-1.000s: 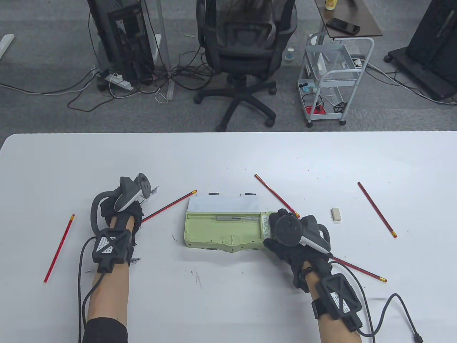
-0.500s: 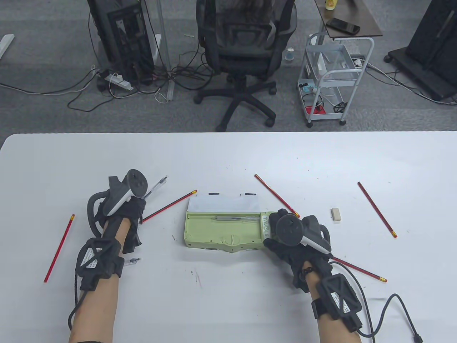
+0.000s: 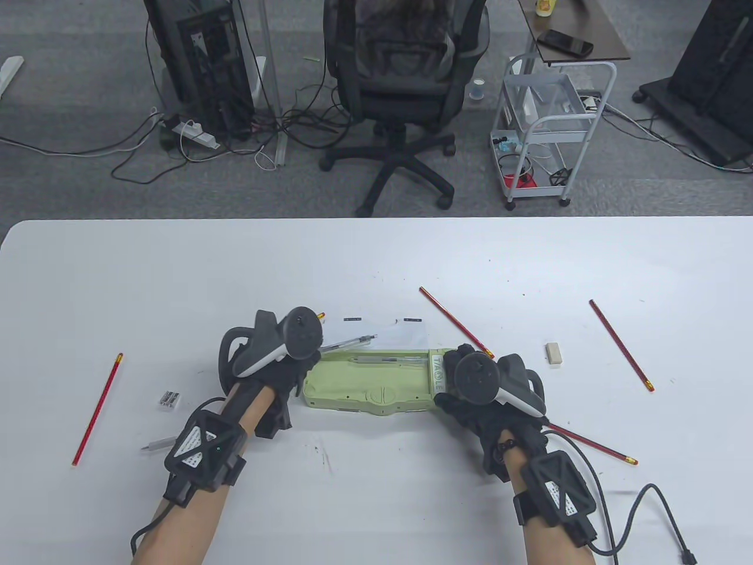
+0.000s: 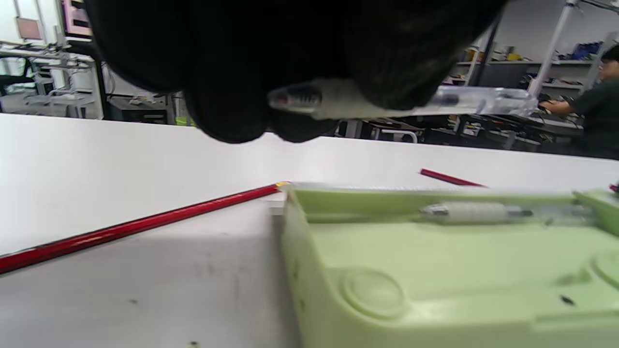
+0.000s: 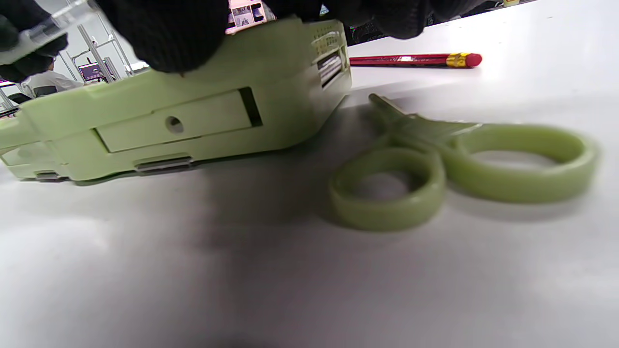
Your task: Organize multifunction pencil case
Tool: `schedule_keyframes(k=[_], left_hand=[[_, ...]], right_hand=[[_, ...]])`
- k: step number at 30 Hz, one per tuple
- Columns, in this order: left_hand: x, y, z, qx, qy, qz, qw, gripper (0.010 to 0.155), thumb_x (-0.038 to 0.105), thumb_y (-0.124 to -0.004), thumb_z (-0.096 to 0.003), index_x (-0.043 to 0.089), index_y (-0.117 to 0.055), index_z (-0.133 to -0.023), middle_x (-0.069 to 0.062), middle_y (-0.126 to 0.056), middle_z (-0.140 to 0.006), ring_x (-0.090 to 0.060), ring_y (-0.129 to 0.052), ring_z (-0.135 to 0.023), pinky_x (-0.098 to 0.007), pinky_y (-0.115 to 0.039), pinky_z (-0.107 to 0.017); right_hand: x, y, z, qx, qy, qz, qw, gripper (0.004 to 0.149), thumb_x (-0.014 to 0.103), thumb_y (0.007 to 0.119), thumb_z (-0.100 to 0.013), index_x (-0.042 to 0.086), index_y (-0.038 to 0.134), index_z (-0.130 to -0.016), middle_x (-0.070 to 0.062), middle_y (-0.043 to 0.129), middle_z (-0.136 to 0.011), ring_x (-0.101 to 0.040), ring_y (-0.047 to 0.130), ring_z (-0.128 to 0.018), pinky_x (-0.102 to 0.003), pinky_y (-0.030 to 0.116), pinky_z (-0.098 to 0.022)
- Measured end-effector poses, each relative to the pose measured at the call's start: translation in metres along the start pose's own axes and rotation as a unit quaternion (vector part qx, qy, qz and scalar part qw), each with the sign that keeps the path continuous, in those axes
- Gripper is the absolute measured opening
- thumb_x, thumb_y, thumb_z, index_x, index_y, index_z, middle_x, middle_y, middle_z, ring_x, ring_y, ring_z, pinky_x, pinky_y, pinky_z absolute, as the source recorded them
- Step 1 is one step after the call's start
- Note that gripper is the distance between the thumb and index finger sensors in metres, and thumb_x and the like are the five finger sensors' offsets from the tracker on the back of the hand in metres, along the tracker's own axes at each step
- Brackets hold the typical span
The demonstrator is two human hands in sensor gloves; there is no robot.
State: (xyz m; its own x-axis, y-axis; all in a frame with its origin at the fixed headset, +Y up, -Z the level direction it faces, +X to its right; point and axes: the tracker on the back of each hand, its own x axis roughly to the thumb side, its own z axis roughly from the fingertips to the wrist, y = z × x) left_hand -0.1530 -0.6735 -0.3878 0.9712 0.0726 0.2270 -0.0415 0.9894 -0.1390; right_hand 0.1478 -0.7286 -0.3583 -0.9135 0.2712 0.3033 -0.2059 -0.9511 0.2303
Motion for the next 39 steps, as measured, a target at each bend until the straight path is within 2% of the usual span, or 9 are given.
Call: schedule_keyframes(k=[7, 15, 39], left_hand=[[0.045, -0.014, -0.01, -0.007, -0.04, -0.047, 0.998, 0.042, 0.036, -0.087, -0.0434, 0.026, -0.088, -0.085, -0.004, -0.1, -0.081, -0.03, -0.099, -0.07, -0.059, -0.078, -0.058], [0.074, -0.02, -0.017, -0.008, -0.046, -0.069, 0.996, 0.042, 0.036, -0.088, -0.0426, 0.026, -0.09, -0.083, -0.003, -0.101, -0.08, -0.029, -0.1, -0.069, -0.058, -0.078, -0.058], [0.071, -0.024, -0.022, 0.01, -0.029, -0.073, 0.997, 0.042, 0.039, -0.088, -0.0416, 0.027, -0.091, -0.082, -0.002, -0.101, -0.08, -0.029, -0.099, -0.071, -0.058, -0.078, -0.059]], right_hand=[[0.0, 0.0, 0.0, 0.0, 0.0, -0.001, 1.0, 0.08, 0.045, 0.069, -0.051, 0.002, 0.04, -0.111, -0.032, 0.033, -0.111, -0.056, 0.048, -0.101, -0.064, 0.049, -0.072], [0.0, 0.0, 0.0, 0.0, -0.001, -0.001, 1.0, 0.08, 0.045, 0.069, -0.051, 0.002, 0.04, -0.111, -0.032, 0.033, -0.111, -0.056, 0.048, -0.101, -0.064, 0.05, -0.072], [0.001, 0.0, 0.0, 0.001, -0.001, 0.003, 1.0, 0.08, 0.045, 0.069, -0.051, 0.002, 0.04, -0.111, -0.032, 0.033, -0.111, -0.057, 0.048, -0.101, -0.064, 0.05, -0.072]])
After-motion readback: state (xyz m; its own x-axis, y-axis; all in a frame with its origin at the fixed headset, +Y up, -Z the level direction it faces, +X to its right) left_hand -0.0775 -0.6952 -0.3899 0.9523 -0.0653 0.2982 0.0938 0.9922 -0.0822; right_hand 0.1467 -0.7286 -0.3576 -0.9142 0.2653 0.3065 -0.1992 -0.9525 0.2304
